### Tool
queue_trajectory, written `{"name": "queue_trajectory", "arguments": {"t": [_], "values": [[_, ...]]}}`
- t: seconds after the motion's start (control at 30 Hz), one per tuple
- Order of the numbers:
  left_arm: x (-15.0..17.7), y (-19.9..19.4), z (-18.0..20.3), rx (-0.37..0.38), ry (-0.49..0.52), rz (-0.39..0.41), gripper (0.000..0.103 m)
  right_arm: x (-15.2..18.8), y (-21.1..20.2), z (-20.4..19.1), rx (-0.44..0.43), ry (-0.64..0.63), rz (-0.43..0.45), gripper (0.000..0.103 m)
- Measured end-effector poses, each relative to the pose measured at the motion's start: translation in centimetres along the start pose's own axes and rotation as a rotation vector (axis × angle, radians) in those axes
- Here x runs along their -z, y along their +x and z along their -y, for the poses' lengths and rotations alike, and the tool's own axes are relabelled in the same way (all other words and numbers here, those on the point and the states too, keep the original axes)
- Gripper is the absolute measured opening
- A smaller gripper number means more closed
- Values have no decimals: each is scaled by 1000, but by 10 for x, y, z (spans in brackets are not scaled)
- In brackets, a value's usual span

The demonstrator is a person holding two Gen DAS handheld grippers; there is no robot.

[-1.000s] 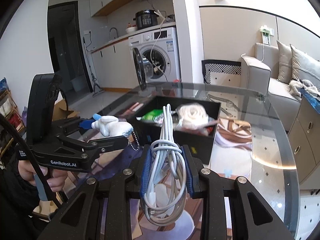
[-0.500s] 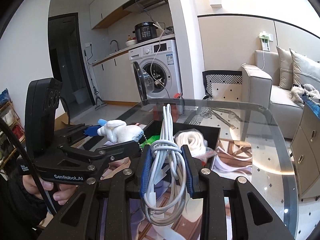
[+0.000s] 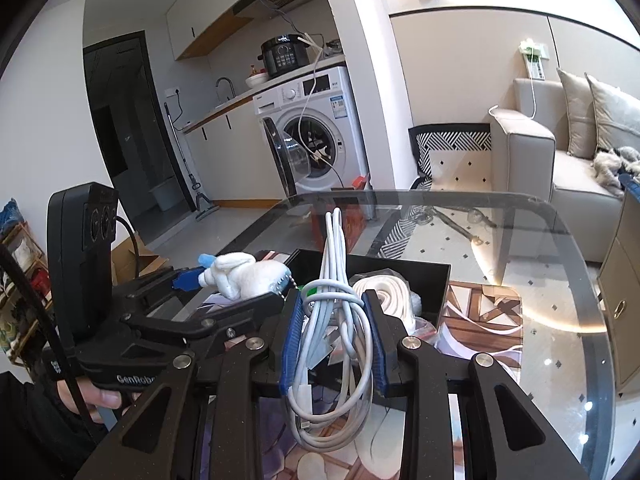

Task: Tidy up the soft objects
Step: 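Lower both items into the box and open both tools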

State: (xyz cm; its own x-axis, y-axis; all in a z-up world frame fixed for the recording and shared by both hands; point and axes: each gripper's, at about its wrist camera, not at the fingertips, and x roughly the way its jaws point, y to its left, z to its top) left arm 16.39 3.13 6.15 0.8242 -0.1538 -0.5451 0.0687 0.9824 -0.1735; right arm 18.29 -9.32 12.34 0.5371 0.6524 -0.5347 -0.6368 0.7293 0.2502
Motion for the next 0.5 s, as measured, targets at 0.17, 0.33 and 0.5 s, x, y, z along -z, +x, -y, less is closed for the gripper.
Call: {"name": "queue_trajectory", "arguments": {"t": [0.17,0.33,0.5], "values": [[-1,11,-2,0,-2,-13,89,-3,14,12,4,21,-19,29],[-2,20,-5,-3,-9,-23,89,-10,25,20,12,44,-9,29],[-3,29,-10,-9,-23,-30,89,-17,40,23,26,26,-32,29]]}}
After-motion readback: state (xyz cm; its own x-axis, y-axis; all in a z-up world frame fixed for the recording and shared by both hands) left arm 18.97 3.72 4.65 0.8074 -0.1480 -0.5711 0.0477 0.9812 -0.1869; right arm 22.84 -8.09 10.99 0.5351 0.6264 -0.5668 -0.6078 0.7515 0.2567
